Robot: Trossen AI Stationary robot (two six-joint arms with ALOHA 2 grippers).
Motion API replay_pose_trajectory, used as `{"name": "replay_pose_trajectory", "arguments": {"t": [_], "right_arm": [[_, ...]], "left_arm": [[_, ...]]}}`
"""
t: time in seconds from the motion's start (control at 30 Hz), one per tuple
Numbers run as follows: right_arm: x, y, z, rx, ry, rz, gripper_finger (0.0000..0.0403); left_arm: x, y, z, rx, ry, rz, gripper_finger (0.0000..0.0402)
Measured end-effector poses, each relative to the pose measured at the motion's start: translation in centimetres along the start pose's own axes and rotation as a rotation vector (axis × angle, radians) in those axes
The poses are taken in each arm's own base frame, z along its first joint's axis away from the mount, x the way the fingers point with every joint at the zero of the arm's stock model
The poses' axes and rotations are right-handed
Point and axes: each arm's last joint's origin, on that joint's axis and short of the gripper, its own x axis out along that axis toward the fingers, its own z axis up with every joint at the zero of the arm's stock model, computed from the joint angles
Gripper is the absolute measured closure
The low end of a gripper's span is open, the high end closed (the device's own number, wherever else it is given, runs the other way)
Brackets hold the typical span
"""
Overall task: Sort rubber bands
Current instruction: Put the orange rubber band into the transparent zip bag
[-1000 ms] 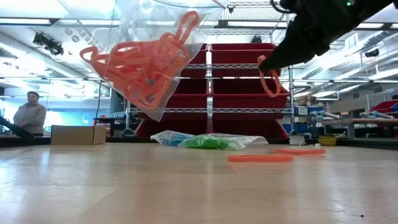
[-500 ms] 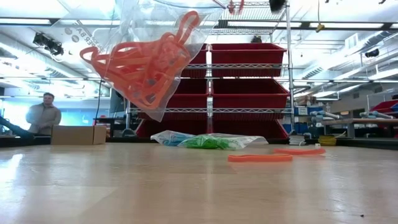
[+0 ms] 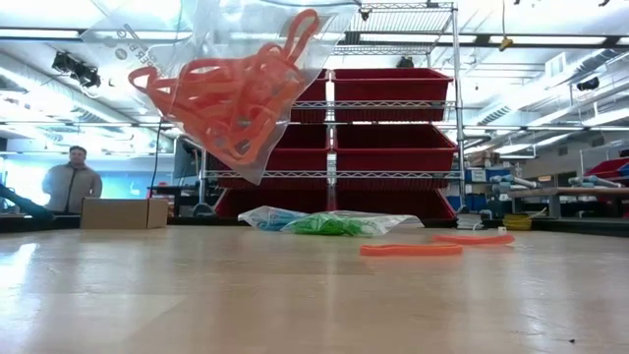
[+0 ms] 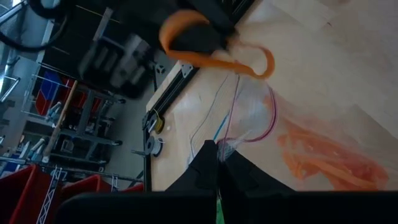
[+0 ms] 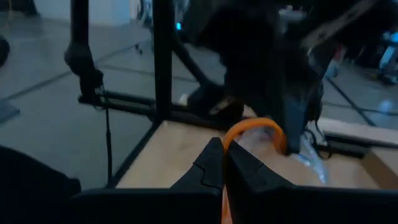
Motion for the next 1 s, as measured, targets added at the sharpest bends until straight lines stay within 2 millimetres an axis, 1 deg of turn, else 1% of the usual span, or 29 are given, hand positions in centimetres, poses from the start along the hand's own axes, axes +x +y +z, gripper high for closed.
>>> {"name": "replay_pose_trajectory", "arguments": {"t": [0.13,0.27,0.33,0.53,0.67,1.0], "right_arm": [[1.3,-0.7,-0.5,0.025,0.056,-0.007,0.0403],[1.4,-1.2,-1.0,0.050,0.113,-0.022,0.0403],[1.2,-1.3,-1.0,0.054,0.119,-0.025,0.0403],[0.2,-1.5,0.7,0.031,0.065,-0.029,0.0403],[-0.3,-1.6,1.5,-0.007,0.038,-0.050,0.0403],[-0.4,-1.8,2.3,-0.059,-0.035,-0.060,0.0403]], "left_arm": [[0.0,0.0,0.0,0.001,0.000,0.000,0.0396],[0.0,0.0,0.0,0.002,0.000,0.000,0.0396],[0.0,0.0,0.0,0.002,0.001,0.000,0.0396],[0.0,0.0,0.0,0.002,0.001,0.000,0.0396],[0.0,0.0,0.0,0.002,0.000,0.000,0.0396],[0.0,0.0,0.0,0.001,0.000,0.000,0.0396]]}}
